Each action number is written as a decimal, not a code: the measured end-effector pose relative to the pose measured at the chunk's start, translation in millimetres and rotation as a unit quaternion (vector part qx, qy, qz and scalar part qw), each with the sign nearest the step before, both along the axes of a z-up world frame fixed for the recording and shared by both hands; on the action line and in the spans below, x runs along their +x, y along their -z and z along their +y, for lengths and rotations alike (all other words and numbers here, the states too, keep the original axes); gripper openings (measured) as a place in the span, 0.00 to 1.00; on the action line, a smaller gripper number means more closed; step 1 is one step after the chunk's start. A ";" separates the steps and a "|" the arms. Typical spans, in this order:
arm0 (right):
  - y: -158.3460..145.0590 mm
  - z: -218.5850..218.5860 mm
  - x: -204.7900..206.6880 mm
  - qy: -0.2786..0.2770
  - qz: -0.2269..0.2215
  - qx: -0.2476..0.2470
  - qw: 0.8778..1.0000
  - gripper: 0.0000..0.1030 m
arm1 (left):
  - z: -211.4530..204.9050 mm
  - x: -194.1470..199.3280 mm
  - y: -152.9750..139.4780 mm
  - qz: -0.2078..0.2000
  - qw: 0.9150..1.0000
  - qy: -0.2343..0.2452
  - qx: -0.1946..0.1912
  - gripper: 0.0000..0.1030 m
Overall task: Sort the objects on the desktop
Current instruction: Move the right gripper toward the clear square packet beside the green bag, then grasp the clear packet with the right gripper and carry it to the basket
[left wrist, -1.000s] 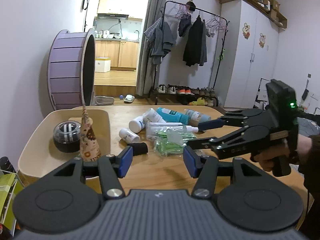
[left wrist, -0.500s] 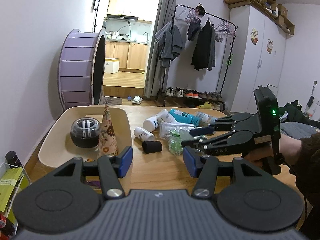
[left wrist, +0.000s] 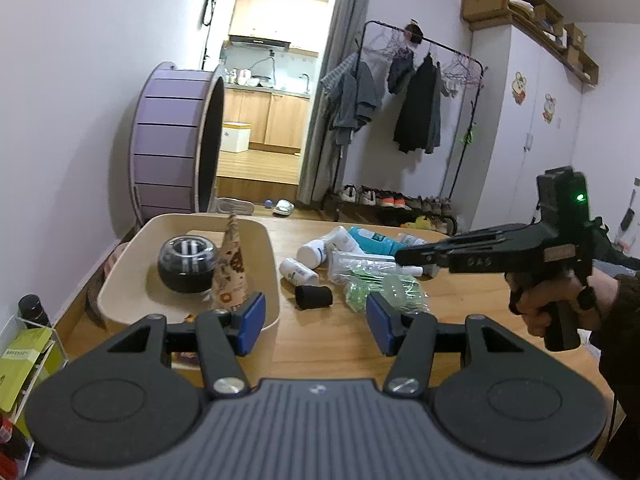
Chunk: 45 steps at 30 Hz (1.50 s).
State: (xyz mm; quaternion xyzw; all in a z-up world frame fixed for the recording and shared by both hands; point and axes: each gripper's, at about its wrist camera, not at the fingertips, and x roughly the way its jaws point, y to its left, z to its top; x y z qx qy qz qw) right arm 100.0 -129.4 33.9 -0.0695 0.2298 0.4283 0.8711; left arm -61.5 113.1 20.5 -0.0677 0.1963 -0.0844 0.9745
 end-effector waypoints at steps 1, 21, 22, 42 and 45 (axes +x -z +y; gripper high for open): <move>-4.0 2.7 -2.8 -0.005 -0.001 0.003 1.000 0.05 | 1.7 -2.6 0.0 -0.001 1.000 -0.003 -0.002 0.53; 12.1 16.1 -28.9 -0.029 0.031 -0.040 0.998 0.43 | -0.4 -15.7 2.6 0.011 0.999 0.050 -0.007 0.62; 15.4 14.7 -28.5 -0.029 0.036 -0.043 0.998 0.44 | -3.0 -15.1 3.4 0.012 0.998 0.055 -0.004 0.62; 45.9 17.0 -25.9 -0.050 0.064 -0.083 0.993 0.29 | -9.7 -8.0 8.5 0.019 0.999 0.050 0.003 0.63; 40.6 13.4 -25.0 -0.045 0.067 -0.067 0.994 0.28 | -6.8 -9.9 7.7 0.017 0.999 0.047 0.001 0.63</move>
